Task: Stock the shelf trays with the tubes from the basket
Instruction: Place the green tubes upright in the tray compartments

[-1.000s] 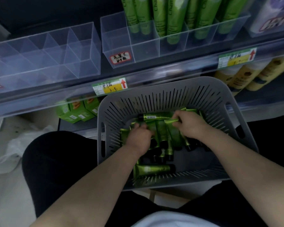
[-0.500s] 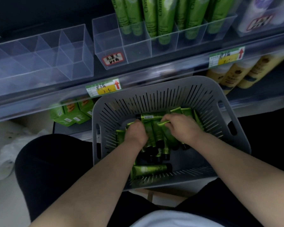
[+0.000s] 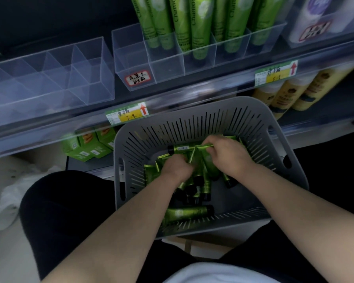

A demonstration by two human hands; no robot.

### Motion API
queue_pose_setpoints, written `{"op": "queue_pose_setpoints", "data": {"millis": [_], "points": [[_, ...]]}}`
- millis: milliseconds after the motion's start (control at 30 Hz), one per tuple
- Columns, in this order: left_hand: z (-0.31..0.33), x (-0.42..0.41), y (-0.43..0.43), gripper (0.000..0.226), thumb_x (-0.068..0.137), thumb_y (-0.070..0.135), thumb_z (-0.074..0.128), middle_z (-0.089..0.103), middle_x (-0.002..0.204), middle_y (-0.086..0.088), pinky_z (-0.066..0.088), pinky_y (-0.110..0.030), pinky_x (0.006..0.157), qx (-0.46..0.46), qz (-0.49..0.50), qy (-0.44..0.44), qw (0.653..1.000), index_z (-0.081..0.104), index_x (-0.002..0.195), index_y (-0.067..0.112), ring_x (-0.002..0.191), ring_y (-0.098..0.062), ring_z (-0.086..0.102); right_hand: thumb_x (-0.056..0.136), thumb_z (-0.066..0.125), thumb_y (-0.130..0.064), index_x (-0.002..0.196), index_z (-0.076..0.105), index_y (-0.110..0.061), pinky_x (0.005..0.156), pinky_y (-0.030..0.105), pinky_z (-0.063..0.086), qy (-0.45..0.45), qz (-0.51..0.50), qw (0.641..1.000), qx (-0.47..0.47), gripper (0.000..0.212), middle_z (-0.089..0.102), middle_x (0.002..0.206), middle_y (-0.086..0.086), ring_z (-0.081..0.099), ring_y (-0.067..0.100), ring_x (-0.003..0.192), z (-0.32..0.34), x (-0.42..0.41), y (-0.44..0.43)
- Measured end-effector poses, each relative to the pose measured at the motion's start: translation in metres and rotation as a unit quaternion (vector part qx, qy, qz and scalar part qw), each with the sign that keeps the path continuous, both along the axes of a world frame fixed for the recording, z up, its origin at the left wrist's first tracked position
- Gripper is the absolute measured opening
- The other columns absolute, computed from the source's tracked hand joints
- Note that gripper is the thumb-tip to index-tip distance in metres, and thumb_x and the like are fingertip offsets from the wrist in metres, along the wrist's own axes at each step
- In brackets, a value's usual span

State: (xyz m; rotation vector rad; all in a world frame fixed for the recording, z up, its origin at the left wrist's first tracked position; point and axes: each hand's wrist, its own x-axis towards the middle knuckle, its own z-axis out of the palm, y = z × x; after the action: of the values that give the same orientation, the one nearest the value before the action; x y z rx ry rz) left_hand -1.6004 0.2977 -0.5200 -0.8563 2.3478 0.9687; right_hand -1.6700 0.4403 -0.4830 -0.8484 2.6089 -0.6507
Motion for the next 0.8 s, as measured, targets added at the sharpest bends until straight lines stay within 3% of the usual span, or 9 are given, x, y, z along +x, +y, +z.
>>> {"op": "queue_pose_setpoints", "data": {"millis": [67, 200, 400, 600, 733, 800], "points": [[0.011, 0.003, -0.004, 0.029, 0.086, 0.039, 0.063, 0.055, 0.067, 0.003, 0.038, -0.023, 0.052, 0.008, 0.007, 0.083, 0.996, 0.053, 0.068, 0.02, 0.067, -0.017, 0.057, 0.095, 0.049, -0.02, 0.112, 0.06, -0.02, 0.073, 0.032, 0.048, 0.013, -0.01, 1.0, -0.011, 0.02, 0.062, 0.112, 0.0, 0.059, 0.021, 0.097, 0.007, -0.002, 0.002], [0.042, 0.012, -0.015, 0.014, 0.087, 0.023, 0.066, 0.058, 0.076, 0.008, 0.044, -0.016, 0.058, 0.022, -0.015, 0.235, 0.972, 0.053, 0.09, 0.018, 0.069, -0.007, 0.057, 0.095, 0.049, -0.021, 0.111, 0.061, -0.021, 0.072, 0.031, 0.046, 0.052, -0.004, 0.998, -0.028, 0.019, 0.063, 0.11, 0.0, 0.059, 0.02, 0.097, 0.025, -0.002, 0.005], [0.106, 0.003, -0.027, 0.015, 0.09, 0.029, 0.064, 0.059, 0.071, 0.007, 0.04, -0.018, 0.059, -0.053, -0.033, 0.367, 0.928, 0.063, 0.098, 0.017, 0.063, -0.006, 0.054, 0.096, 0.049, -0.02, 0.114, 0.058, -0.019, 0.071, 0.035, 0.048, 0.145, 0.017, 0.987, -0.074, 0.021, 0.057, 0.112, 0.002, 0.059, 0.025, 0.098, 0.08, -0.006, -0.003], [0.197, -0.022, -0.043, 0.016, 0.088, 0.025, 0.064, 0.062, 0.073, 0.003, 0.056, -0.045, 0.065, -0.056, -0.002, 0.533, 0.844, 0.061, 0.104, 0.027, 0.067, -0.018, 0.061, 0.093, 0.052, -0.015, 0.11, 0.062, -0.016, 0.072, 0.037, 0.047, 0.252, -0.001, 0.958, -0.136, 0.02, 0.06, 0.106, 0.006, 0.056, 0.029, 0.1, 0.151, -0.023, -0.012], [0.253, -0.045, -0.06, 0.018, 0.09, 0.024, 0.061, 0.059, 0.071, 0.005, 0.057, -0.047, 0.064, -0.092, 0.039, 0.616, 0.782, 0.063, 0.106, 0.017, 0.065, -0.018, 0.059, 0.093, 0.053, -0.013, 0.111, 0.064, -0.014, 0.071, 0.037, 0.048, 0.292, -0.024, 0.939, -0.181, 0.021, 0.062, 0.106, 0.009, 0.056, 0.029, 0.099, 0.192, -0.033, -0.013], [0.268, -0.059, -0.07, 0.019, 0.089, 0.024, 0.059, 0.063, 0.077, 0.001, 0.058, -0.047, 0.066, -0.106, 0.056, 0.622, 0.774, 0.063, 0.105, 0.014, 0.072, -0.022, 0.063, 0.093, 0.053, -0.013, 0.112, 0.064, -0.014, 0.072, 0.037, 0.049, 0.305, -0.024, 0.933, -0.191, 0.022, 0.062, 0.108, 0.009, 0.057, 0.029, 0.099, 0.203, -0.037, -0.014]]}}
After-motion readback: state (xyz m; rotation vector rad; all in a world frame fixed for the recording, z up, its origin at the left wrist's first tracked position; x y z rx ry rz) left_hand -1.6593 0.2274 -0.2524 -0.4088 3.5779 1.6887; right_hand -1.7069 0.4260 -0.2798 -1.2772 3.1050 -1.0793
